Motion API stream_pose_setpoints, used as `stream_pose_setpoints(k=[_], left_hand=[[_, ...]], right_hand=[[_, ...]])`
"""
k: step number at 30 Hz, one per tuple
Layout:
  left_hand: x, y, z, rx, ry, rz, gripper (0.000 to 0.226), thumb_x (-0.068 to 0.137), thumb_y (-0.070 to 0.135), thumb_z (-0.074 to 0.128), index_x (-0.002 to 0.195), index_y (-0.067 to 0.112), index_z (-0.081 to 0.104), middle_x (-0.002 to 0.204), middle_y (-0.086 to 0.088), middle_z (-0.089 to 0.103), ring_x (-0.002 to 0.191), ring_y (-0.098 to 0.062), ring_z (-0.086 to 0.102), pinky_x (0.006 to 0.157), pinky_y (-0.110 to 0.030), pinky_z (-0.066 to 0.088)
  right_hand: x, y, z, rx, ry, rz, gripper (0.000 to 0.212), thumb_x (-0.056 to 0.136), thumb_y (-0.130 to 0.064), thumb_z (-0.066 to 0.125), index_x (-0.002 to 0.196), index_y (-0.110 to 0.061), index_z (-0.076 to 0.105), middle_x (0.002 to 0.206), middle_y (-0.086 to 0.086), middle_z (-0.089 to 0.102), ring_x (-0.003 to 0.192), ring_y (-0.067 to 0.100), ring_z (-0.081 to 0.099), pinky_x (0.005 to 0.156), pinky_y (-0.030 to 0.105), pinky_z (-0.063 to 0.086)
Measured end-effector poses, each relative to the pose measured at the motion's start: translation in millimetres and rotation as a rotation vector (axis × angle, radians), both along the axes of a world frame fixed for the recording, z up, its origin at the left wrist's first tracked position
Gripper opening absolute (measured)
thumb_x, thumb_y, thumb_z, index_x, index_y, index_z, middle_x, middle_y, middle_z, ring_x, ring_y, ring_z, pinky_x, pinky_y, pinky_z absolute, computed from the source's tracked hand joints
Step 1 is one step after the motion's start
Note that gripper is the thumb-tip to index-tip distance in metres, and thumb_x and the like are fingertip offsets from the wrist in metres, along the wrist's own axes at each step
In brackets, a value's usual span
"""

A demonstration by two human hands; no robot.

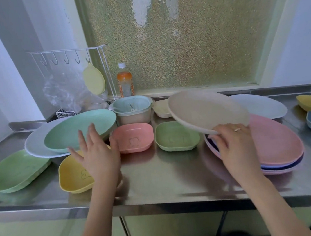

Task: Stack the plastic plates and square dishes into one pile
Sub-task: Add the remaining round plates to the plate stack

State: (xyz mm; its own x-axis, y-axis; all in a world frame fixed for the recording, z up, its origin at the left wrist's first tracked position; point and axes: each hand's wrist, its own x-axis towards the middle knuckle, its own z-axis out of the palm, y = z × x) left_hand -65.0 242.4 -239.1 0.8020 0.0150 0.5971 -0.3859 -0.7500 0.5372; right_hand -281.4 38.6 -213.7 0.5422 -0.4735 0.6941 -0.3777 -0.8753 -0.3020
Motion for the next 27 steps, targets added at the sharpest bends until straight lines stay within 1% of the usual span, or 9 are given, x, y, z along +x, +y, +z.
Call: stream_pose_setpoints(k=[1, 3, 6, 8, 11, 16, 20, 23, 27], left_hand=[[5, 1, 0, 0.042, 0.073, 0.010, 0.064, 0.087, 0.036, 0.052, 0.141, 0.009, 0.033, 0.137, -0.011, 0.052, 0.143, -0.026, 0.022, 0.110, -0.062, 0.001], [8, 2, 0, 0.110, 0.134, 0.010, 0.063, 0.087, 0.042, 0.052, 0.139, 0.010, 0.038, 0.136, -0.011, 0.052, 0.142, -0.027, 0.023, 0.106, -0.068, -0.002], [6, 0, 4, 0.149, 0.142, -0.001, 0.044, 0.088, 0.033, 0.054, 0.126, 0.012, 0.054, 0.127, -0.012, 0.059, 0.133, -0.031, 0.035, 0.106, -0.069, 0.003], [5, -1, 7, 0.145, 0.168, 0.024, 0.039, 0.087, 0.023, 0.054, 0.124, 0.011, 0.056, 0.117, -0.016, 0.062, 0.123, -0.034, 0.041, 0.107, -0.068, 0.007], [6, -4, 13, 0.155, 0.209, 0.060, 0.034, 0.086, 0.013, 0.053, 0.120, 0.007, 0.057, 0.104, -0.021, 0.062, 0.113, -0.038, 0.046, 0.106, -0.069, 0.006], [9, -8, 12, 0.164, 0.213, 0.059, 0.025, 0.089, 0.011, 0.048, 0.096, 0.009, 0.072, 0.094, -0.019, 0.058, 0.107, -0.039, 0.044, 0.104, -0.074, 0.000], [7, -11, 12, 0.101, 0.155, 0.069, 0.023, 0.086, 0.010, 0.048, 0.094, 0.007, 0.070, 0.091, -0.019, 0.056, 0.104, -0.040, 0.043, 0.101, -0.077, 0.000], [6, -12, 15, 0.037, 0.133, 0.058, 0.021, 0.086, 0.010, 0.049, 0.096, 0.005, 0.067, 0.095, -0.021, 0.056, 0.105, -0.041, 0.042, 0.101, -0.077, 0.002], [-1, -14, 19, -0.015, 0.066, 0.012, 0.022, 0.087, 0.011, 0.050, 0.100, 0.006, 0.066, 0.097, -0.021, 0.056, 0.106, -0.041, 0.042, 0.102, -0.074, 0.000]], right_hand=[[-7, -4, -1, 0.002, 0.028, -0.066, 0.008, 0.085, -0.012, 0.060, 0.090, -0.010, 0.066, 0.082, 0.011, 0.069, 0.082, 0.036, 0.055, 0.078, 0.048, 0.044], [-21, -8, -4, 0.030, 0.091, -0.202, 0.013, 0.085, -0.012, 0.062, 0.096, -0.014, 0.067, 0.087, 0.009, 0.070, 0.087, 0.037, 0.056, 0.084, 0.053, 0.043], [-36, -11, -10, 0.086, 0.160, -0.356, 0.019, 0.085, -0.014, 0.063, 0.102, -0.016, 0.068, 0.093, 0.009, 0.071, 0.097, 0.036, 0.056, 0.097, 0.064, 0.034], [-43, -12, -15, 0.118, 0.180, -0.401, 0.019, 0.083, -0.014, 0.063, 0.101, -0.016, 0.070, 0.093, 0.009, 0.072, 0.099, 0.037, 0.055, 0.099, 0.067, 0.029], [-50, -14, -19, 0.138, 0.190, -0.412, 0.015, 0.083, -0.016, 0.064, 0.097, -0.019, 0.070, 0.091, 0.008, 0.072, 0.099, 0.035, 0.055, 0.097, 0.067, 0.032], [-55, -8, -24, 0.152, 0.202, -0.363, 0.012, 0.086, -0.032, 0.057, 0.086, -0.028, 0.069, 0.081, -0.004, 0.070, 0.093, 0.028, 0.058, 0.096, 0.065, 0.033], [-57, -5, -29, 0.111, 0.196, -0.381, 0.011, 0.085, -0.029, 0.057, 0.077, -0.025, 0.063, 0.071, -0.003, 0.067, 0.083, 0.029, 0.059, 0.097, 0.060, 0.031], [-57, -8, -29, 0.060, 0.227, -0.388, 0.010, 0.088, -0.027, 0.049, 0.080, -0.025, 0.056, 0.078, -0.002, 0.066, 0.085, 0.029, 0.058, 0.098, 0.059, 0.029], [-59, -9, -32, -0.042, 0.294, -0.385, 0.005, 0.085, -0.021, 0.054, 0.087, -0.021, 0.059, 0.087, 0.001, 0.069, 0.088, 0.030, 0.061, 0.096, 0.061, 0.030]])
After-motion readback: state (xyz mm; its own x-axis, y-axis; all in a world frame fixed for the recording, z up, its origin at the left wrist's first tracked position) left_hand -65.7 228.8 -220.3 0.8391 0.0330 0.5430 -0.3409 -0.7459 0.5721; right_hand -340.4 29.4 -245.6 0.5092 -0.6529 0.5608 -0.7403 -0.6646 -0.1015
